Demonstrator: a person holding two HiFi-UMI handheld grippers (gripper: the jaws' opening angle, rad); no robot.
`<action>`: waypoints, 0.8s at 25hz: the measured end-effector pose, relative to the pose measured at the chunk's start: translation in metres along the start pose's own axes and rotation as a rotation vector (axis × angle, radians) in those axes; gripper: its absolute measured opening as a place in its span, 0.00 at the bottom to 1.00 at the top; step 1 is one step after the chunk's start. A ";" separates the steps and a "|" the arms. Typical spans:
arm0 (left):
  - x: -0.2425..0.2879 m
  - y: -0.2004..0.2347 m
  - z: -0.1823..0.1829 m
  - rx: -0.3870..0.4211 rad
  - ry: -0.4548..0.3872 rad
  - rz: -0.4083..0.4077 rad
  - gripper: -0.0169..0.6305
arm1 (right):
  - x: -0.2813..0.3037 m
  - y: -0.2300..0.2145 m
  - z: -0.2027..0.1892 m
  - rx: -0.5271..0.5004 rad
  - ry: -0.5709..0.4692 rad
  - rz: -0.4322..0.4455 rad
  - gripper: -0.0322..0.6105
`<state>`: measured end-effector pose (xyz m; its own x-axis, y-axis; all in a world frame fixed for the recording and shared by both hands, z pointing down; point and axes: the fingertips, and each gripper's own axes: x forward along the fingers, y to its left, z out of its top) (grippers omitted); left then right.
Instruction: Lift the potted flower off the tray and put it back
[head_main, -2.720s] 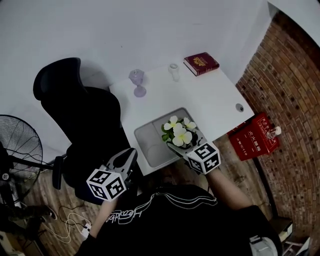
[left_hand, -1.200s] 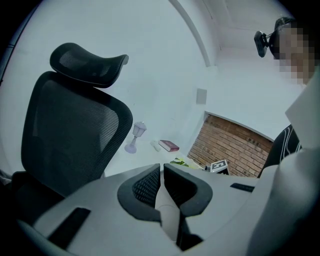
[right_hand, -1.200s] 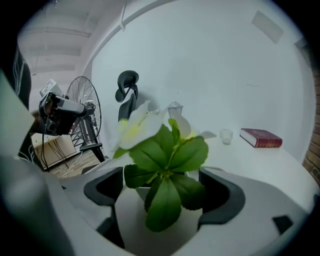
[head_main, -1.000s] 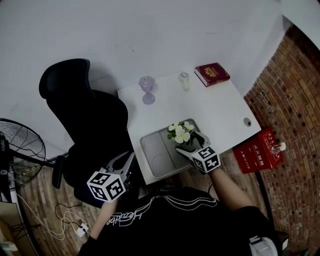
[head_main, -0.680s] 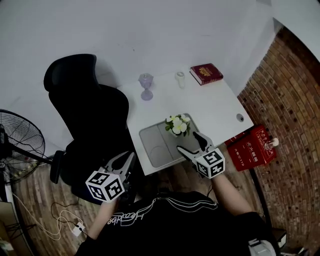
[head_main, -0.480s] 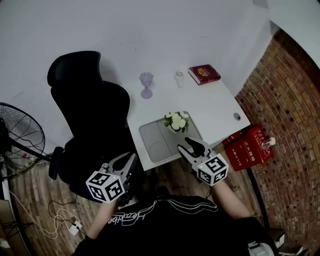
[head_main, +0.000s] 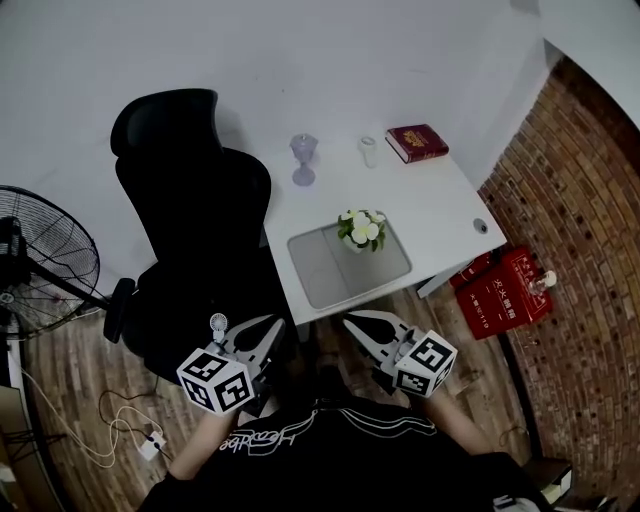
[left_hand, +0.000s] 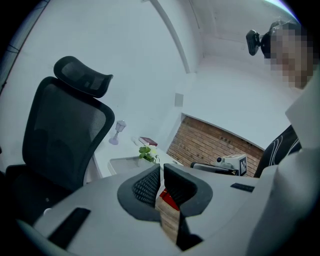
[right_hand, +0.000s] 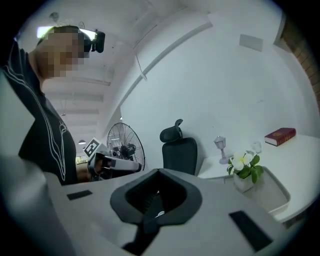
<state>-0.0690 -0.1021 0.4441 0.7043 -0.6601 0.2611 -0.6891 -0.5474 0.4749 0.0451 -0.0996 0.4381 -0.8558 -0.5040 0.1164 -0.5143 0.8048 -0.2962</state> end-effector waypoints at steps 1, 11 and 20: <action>-0.004 -0.001 -0.001 -0.003 -0.002 -0.003 0.10 | -0.001 0.001 -0.001 0.005 -0.005 -0.001 0.05; -0.030 -0.007 -0.011 0.016 -0.001 0.019 0.10 | -0.008 0.021 -0.009 0.029 -0.041 -0.011 0.05; -0.046 -0.012 -0.015 0.025 -0.016 0.025 0.10 | -0.013 0.038 -0.006 0.029 -0.081 0.012 0.05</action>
<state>-0.0905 -0.0576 0.4385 0.6844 -0.6818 0.2586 -0.7104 -0.5435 0.4472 0.0370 -0.0606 0.4312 -0.8539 -0.5191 0.0362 -0.5013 0.8021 -0.3246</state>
